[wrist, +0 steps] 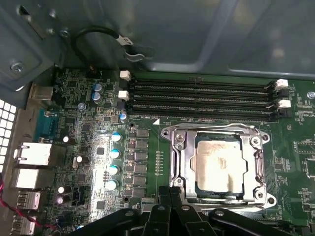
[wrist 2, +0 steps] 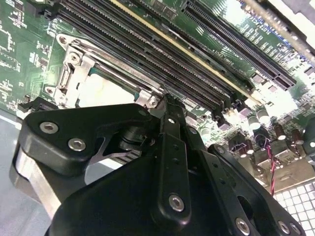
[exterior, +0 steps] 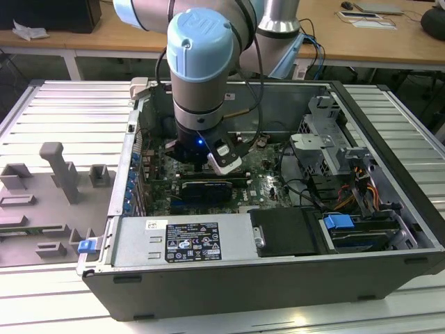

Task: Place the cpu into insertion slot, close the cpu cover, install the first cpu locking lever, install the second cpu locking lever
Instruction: 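Install the second cpu locking lever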

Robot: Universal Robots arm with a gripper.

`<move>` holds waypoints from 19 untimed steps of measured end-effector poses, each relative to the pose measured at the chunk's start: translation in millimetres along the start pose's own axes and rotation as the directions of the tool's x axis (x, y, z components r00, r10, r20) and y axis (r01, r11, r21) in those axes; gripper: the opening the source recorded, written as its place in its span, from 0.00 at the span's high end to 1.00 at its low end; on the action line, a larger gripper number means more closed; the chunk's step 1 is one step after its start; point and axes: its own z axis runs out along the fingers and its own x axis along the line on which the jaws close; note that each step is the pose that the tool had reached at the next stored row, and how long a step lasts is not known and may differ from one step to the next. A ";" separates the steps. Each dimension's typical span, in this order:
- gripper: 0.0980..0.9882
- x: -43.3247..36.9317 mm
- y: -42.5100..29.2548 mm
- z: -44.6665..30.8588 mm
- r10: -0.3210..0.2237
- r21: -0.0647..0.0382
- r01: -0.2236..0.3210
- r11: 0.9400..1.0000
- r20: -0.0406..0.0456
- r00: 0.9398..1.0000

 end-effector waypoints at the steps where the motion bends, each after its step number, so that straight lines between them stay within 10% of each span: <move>1: 0.99 0.1 -0.1 0.5 0.000 -0.002 0.000 1.000 0.000 1.000; 11: 0.99 3.7 -0.9 4.2 0.000 -0.028 0.000 1.000 0.001 1.000; 19: 0.99 3.8 0.8 -2.4 0.000 -0.028 0.000 1.000 0.001 1.000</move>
